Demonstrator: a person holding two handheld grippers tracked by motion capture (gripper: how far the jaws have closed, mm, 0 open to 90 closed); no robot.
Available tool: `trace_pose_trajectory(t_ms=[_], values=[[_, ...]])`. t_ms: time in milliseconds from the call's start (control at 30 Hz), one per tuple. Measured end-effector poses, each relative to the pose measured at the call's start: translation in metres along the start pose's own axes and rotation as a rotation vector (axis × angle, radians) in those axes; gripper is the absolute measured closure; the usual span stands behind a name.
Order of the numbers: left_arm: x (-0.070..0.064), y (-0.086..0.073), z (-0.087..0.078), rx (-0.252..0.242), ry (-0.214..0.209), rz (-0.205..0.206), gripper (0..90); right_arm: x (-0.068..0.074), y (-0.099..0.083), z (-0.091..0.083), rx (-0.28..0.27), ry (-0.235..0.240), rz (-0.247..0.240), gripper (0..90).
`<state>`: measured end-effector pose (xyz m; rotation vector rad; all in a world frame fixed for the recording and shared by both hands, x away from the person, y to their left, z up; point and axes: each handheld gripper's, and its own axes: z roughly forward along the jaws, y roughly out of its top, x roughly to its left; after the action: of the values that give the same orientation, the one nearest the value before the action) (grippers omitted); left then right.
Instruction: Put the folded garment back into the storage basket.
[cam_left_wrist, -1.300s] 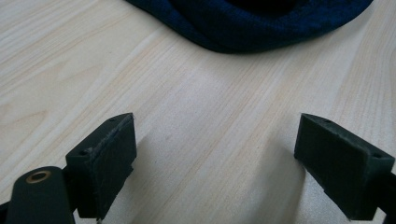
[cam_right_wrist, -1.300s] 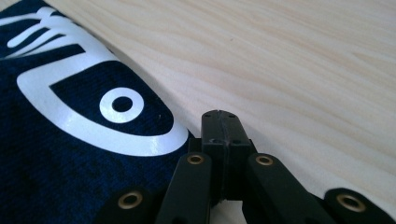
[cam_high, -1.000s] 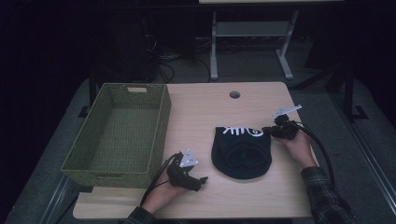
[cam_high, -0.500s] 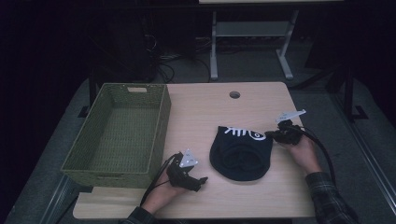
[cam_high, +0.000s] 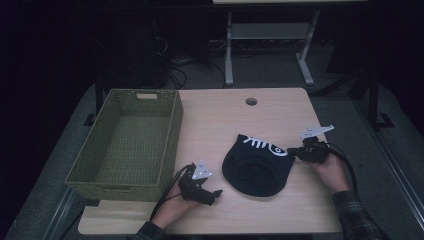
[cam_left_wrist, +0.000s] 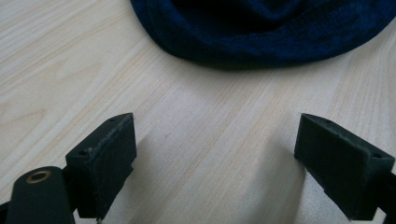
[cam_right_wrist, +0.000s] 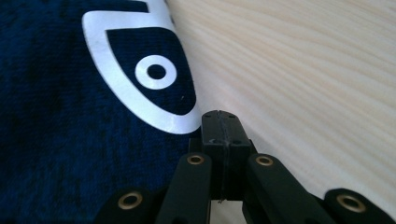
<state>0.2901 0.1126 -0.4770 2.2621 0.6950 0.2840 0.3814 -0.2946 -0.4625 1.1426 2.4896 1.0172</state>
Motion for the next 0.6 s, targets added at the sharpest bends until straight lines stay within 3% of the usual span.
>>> trace_pose_trajectory(t_ms=[600], values=[[0.0,0.0,0.0,-0.004,0.001,0.004,11.9,0.033,-0.031,-0.027,0.007,0.046,-0.003,90.0]])
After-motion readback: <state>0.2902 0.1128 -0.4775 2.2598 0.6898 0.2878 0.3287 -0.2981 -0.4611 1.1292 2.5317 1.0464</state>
